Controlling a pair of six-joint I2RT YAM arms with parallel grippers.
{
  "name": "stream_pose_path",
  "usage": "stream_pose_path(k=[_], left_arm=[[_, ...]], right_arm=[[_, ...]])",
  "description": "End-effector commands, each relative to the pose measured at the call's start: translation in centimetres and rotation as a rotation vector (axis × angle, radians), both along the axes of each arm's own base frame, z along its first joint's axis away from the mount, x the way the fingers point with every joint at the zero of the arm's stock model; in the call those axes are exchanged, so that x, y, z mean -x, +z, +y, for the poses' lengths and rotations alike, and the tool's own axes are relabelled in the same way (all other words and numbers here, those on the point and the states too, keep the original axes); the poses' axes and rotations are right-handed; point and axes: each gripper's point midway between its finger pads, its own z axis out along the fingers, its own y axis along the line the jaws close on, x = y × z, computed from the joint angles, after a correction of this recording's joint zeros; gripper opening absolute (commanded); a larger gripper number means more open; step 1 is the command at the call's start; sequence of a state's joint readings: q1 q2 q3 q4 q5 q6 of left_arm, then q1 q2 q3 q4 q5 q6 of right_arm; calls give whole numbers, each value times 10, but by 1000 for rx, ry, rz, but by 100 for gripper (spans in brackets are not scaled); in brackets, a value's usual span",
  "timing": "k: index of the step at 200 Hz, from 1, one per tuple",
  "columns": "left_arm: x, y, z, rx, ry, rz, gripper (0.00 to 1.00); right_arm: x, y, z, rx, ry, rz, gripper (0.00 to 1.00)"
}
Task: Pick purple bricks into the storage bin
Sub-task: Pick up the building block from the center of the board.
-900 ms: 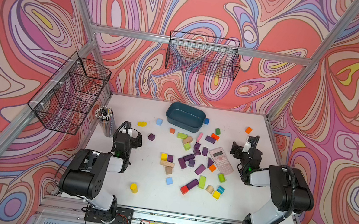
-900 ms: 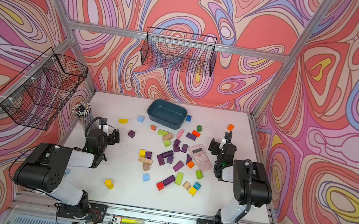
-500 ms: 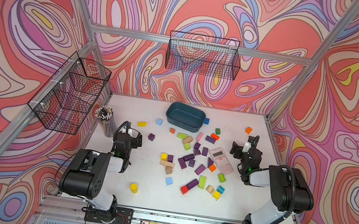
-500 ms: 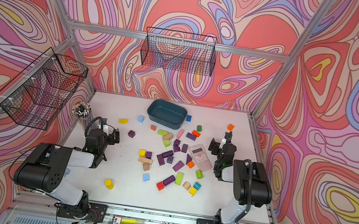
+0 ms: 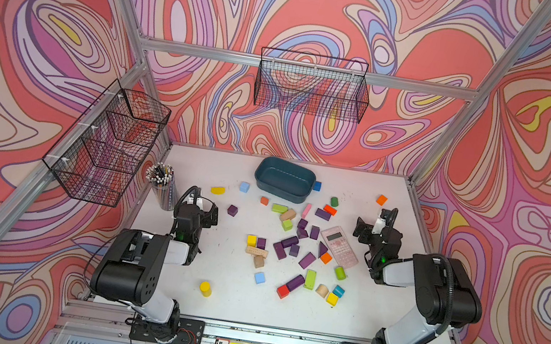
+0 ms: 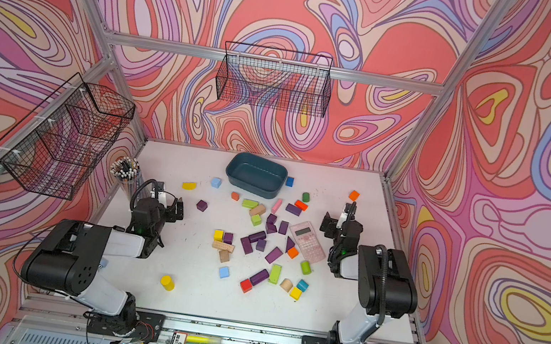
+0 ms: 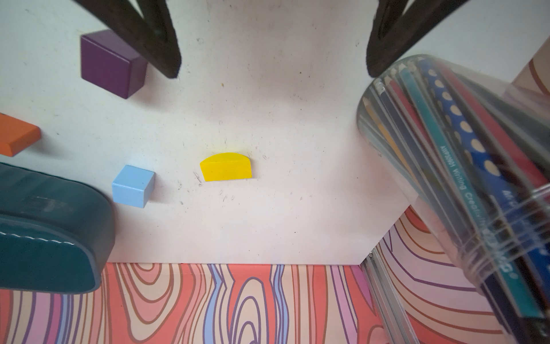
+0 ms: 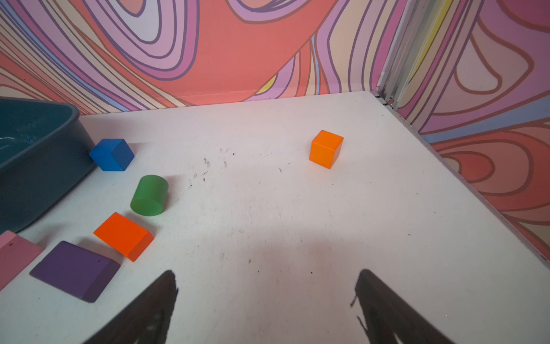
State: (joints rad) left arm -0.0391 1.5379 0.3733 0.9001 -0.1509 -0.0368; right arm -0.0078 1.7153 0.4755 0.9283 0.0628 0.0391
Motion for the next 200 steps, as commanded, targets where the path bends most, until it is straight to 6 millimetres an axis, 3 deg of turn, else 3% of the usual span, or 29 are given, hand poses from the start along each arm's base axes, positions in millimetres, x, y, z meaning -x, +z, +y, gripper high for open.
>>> stream_pose_path(k=[1,200], left_arm=[[1,-2,3,-9,10,5,100],[0,-3,4,-4,4,11,100]], right_arm=[[0,3,-1,6,-4,-17,98],[0,3,-1,9,-7,-14,98]])
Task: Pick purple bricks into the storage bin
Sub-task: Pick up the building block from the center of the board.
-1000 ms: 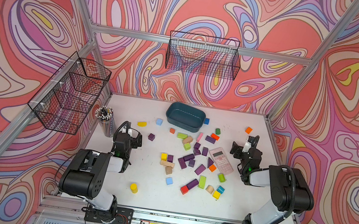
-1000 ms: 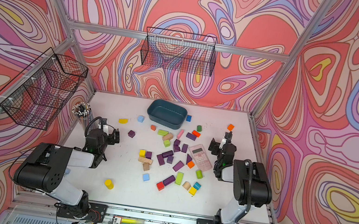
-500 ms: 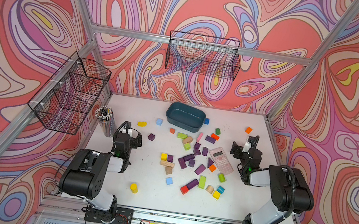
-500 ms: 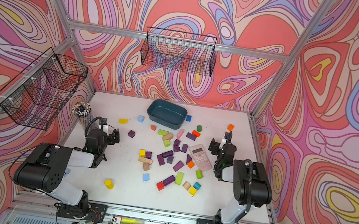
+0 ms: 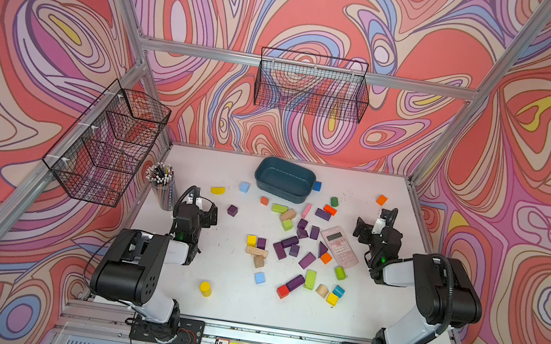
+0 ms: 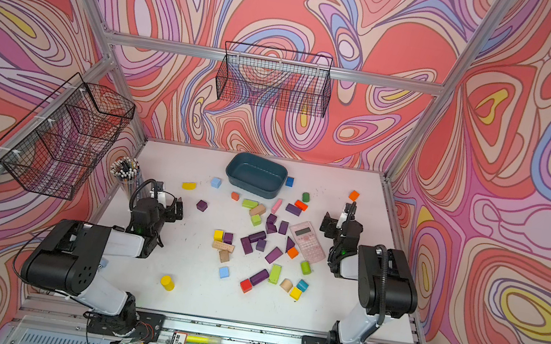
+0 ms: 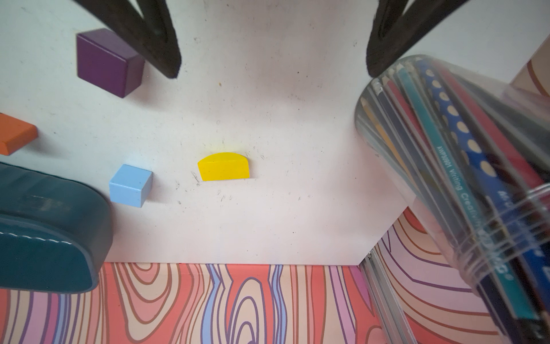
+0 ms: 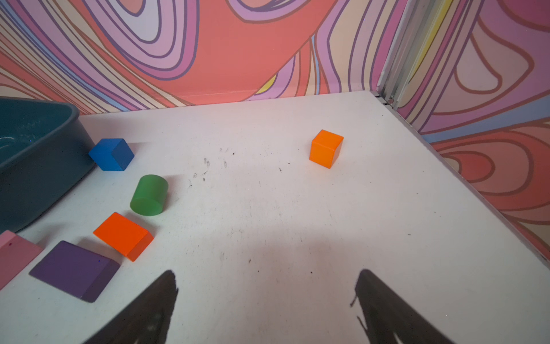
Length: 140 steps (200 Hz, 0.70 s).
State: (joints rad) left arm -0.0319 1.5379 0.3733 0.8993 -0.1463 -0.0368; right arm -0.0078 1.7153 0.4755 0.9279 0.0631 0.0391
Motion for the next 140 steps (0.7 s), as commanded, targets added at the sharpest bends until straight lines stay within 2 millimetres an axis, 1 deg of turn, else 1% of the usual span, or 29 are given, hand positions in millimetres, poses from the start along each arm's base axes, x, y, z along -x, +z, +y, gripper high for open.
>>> stream_pose_path(k=[1,79,111,140], left_arm=[[0,-3,2,-4,1,10,100],[1,-3,1,-3,-2,8,100],[1,0,-2,-1,-19,2,100],[3,5,2,-2,4,-1,100]], right_arm=[[0,3,-2,9,-8,-14,98],[0,2,-1,6,-3,-8,98],[1,3,-1,6,-7,-14,98],[4,8,-4,3,-24,-32,98]])
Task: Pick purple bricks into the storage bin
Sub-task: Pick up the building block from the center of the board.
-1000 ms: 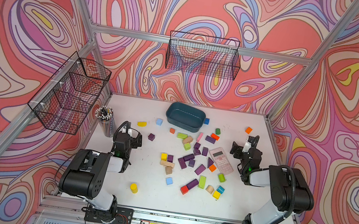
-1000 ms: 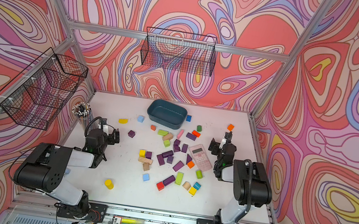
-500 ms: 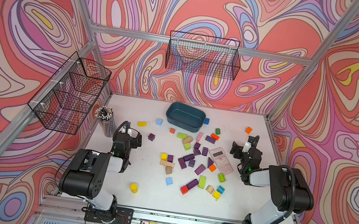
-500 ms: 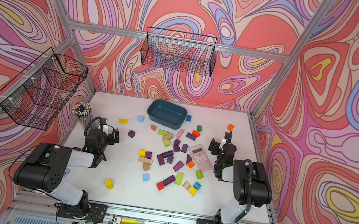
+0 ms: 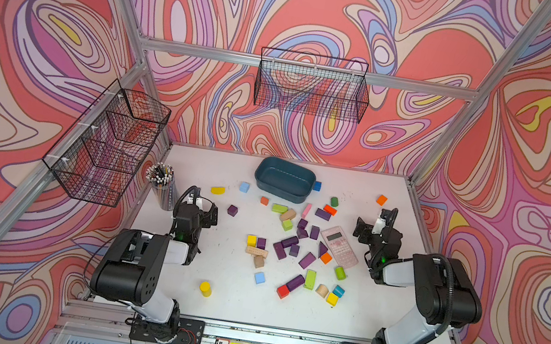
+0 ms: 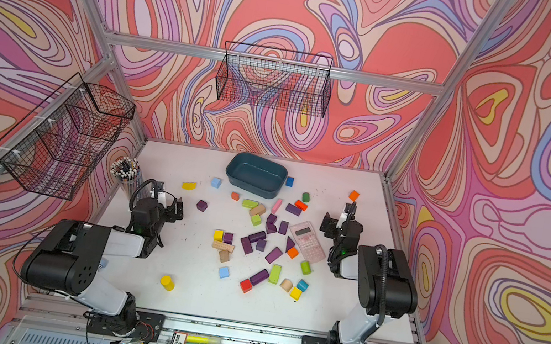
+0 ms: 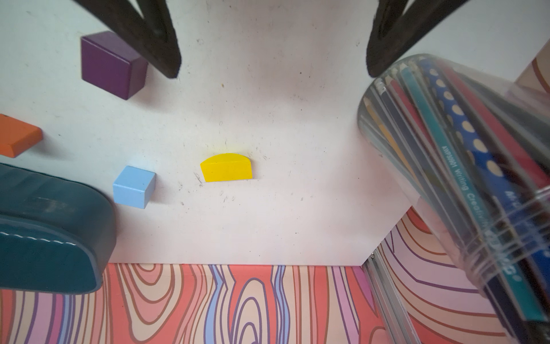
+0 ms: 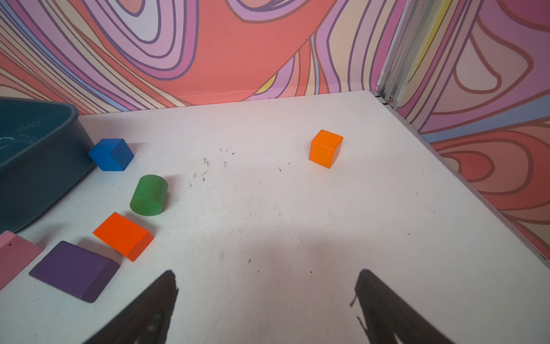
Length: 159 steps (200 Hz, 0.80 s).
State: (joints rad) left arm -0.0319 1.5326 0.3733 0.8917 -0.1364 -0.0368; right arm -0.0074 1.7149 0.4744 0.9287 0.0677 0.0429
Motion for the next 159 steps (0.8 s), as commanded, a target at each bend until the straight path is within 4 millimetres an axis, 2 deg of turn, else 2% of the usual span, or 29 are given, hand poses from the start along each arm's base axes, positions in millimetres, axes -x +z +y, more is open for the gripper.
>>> stream_pose_path(k=[1,89,112,114,118,159], left_arm=[[3,5,4,-6,13,-3,100],[0,27,10,-14,51,41,100],[-1,28,4,-21,23,88,100],[-7,38,4,-20,24,65,100],[-10,43,3,-19,22,59,100],[-18,52,0,9,36,113,100]], right_arm=[[4,8,-3,5,-19,-31,98],[8,31,-8,10,-45,-58,98],[8,33,-9,12,-51,-53,98],[8,33,-9,12,-52,-51,98],[8,33,-9,11,-52,-51,98],[5,44,-8,11,-48,-36,98]])
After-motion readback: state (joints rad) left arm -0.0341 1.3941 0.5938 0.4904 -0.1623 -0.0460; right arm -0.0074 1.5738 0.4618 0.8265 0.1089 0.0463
